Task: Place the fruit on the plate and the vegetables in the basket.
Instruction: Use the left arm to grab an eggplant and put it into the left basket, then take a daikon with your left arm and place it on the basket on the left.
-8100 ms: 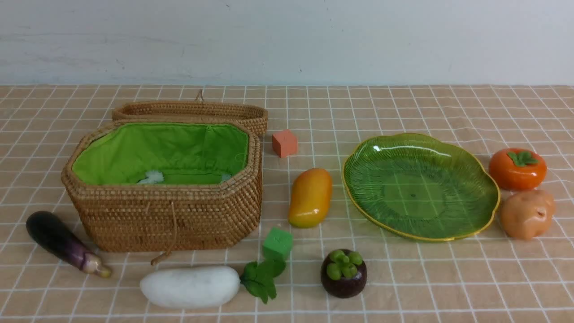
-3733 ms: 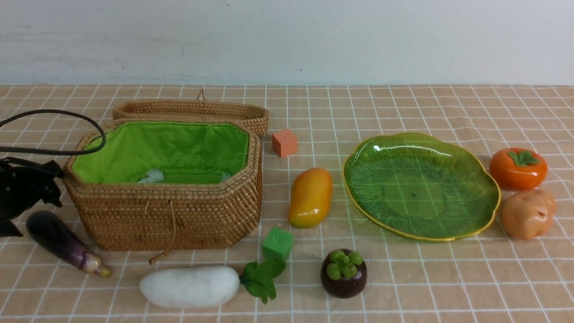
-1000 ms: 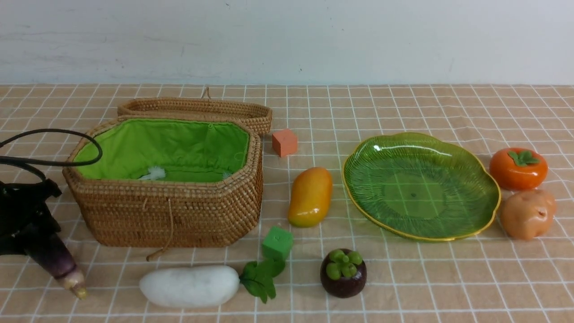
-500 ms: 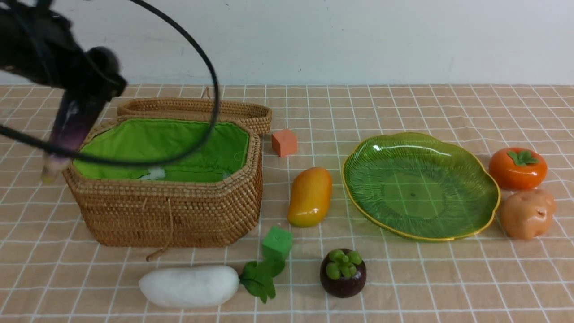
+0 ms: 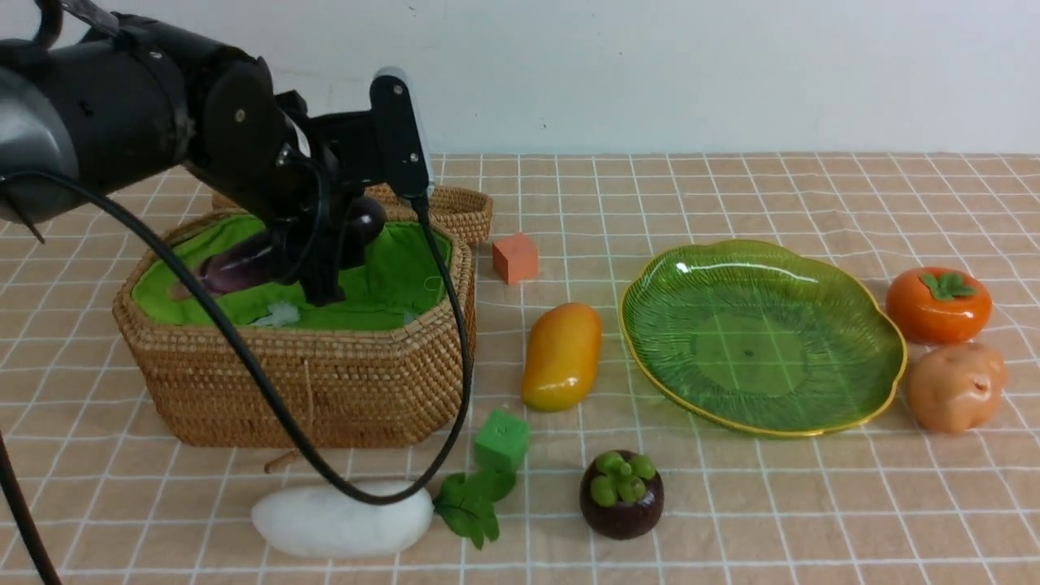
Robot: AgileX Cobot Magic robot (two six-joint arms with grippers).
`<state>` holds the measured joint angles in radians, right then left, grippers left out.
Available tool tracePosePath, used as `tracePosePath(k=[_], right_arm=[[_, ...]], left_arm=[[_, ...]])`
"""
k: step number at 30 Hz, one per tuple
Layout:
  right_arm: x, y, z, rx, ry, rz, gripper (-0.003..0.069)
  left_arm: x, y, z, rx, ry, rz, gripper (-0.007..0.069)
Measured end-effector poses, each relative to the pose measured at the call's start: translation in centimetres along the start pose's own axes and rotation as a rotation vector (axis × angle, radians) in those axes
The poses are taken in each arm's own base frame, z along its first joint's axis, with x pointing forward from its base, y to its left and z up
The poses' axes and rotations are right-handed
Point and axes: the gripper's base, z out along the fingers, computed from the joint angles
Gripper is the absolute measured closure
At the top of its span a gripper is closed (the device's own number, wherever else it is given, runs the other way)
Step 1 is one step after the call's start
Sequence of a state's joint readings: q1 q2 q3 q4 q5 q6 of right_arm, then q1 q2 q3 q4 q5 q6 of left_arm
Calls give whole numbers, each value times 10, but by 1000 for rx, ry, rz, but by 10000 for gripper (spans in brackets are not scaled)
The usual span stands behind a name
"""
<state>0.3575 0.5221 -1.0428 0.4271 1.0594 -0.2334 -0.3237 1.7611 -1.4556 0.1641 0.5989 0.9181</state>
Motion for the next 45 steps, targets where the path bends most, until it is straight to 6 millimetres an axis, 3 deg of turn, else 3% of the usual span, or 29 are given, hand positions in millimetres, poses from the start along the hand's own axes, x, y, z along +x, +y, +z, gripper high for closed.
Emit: tracePosePath(k=[7, 11, 18, 22, 24, 27, 29, 30, 31, 32, 33, 36, 38, 40, 41, 42, 45], right_arm=[[0, 0, 0, -4, 4, 2, 445], [0, 1, 0, -6, 3, 3, 445], [0, 1, 0, -7, 3, 3, 445], [0, 1, 0, -7, 3, -7, 445], [0, 1, 0, -7, 3, -20, 445], [0, 1, 0, -7, 3, -27, 445], [1, 1, 0, -9, 13, -27, 445], [1, 1, 0, -10, 15, -27, 445], [3, 1, 0, -14, 31, -27, 445], [3, 1, 0, -14, 31, -27, 445], [3, 1, 0, -15, 37, -29, 445], [4, 1, 0, -17, 43, -35, 445], [4, 1, 0, -17, 43, -39, 445], [4, 2, 0, -18, 45, -43, 445], [4, 2, 0, -18, 45, -43, 445], [4, 2, 0, -18, 45, -43, 444], [4, 2, 0, -18, 45, -43, 444]], left_arm=[[1, 2, 0, -20, 9, -3, 195], [1, 3, -1, -25, 6, -53, 155], [-1, 10, -31, -61, -19, -279, 48], [1, 8, -49, -19, -11, -437, 58], [0, 4, -59, 38, -13, -540, 116], [-5, -17, -81, 190, 8, -614, 292], [-6, -52, -91, 326, 54, -520, 474], [-8, -53, -93, 328, 50, -515, 489], [-9, -82, -99, 398, 63, -423, 600], [-7, -84, -97, 405, 70, -418, 600], [-8, -103, -101, 437, 69, -360, 638], [-1, -134, -93, 460, 72, -266, 632], [1, -141, -88, 457, 70, -251, 610], [6, -150, -75, 445, 71, -239, 503], [6, -151, -73, 441, 68, -238, 492], [6, -153, -63, 427, 67, -226, 368], [3, -153, -50, 396, 51, -211, 197]])
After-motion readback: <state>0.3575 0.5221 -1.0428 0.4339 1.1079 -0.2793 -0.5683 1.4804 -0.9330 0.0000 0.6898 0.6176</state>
